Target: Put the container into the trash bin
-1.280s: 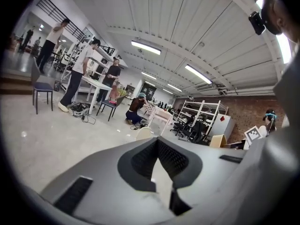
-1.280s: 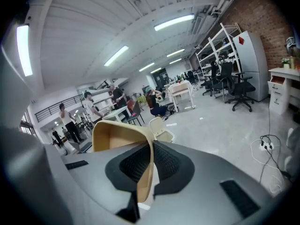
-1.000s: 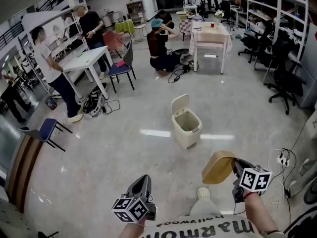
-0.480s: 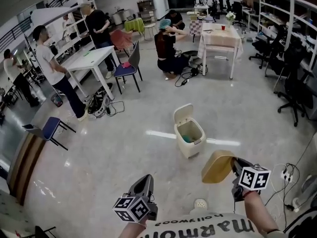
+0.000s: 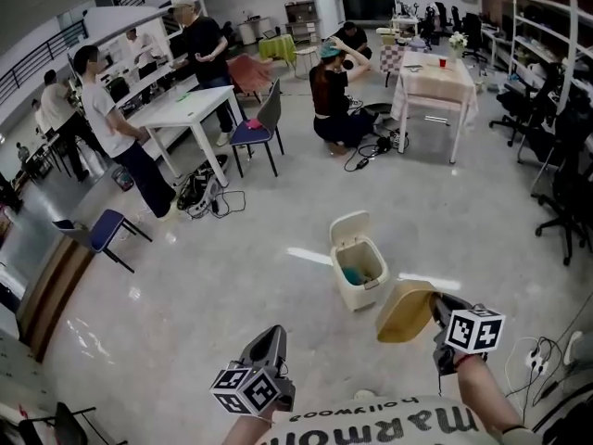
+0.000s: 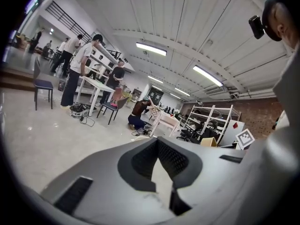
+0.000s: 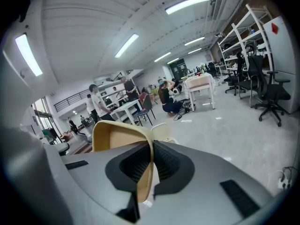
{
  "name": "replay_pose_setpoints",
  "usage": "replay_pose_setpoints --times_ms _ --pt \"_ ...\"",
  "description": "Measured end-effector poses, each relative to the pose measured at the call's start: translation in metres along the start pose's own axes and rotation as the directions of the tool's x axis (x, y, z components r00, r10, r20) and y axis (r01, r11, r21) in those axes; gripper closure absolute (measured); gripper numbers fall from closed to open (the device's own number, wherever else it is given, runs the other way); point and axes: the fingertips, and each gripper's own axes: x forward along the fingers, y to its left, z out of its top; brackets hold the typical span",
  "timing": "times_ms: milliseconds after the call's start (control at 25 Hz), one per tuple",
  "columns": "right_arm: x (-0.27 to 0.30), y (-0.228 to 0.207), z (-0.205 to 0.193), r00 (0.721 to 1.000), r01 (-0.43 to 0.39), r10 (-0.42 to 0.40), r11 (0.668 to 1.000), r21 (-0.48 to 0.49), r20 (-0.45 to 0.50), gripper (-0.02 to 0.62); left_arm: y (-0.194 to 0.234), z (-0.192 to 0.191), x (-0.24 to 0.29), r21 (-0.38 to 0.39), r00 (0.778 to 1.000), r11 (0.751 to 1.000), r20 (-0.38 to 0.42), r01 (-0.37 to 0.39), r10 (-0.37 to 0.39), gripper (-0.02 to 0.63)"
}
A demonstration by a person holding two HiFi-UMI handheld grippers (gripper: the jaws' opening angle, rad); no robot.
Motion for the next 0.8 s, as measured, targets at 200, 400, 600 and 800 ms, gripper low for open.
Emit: replay_pose_setpoints --times_ms 200,400,600,800 --pt "0.011 -0.017 0.012 1.0 -0.019 0.019 1.0 -0.004 0.007 0.58 -0.009 -0.006 0.015 -0.007 1.0 1.0 0.0 -0.015 0.015 0.614" --pt "0.02 -0.032 0.002 1.0 -0.026 0.026 1.0 0.014 -0.012 0.58 -0.018 -0.01 0.029 0.005 1.0 1.0 0.0 -0.014 0.014 0.614" --pt "0.027 -0.047 -0.001 0.999 -0.023 0.024 0.999 0.036 -0.027 0.58 -0.024 -0.016 0.039 0.021 1.0 1.0 -0.023 -0.018 0.019 0.614" --pt "0.031 -0.055 -0.002 1.0 -0.014 0.015 0.998 0.062 -0.026 0.58 -0.021 -0.018 0.041 0.016 0.999 0.999 -0.043 -0.03 0.031 0.614"
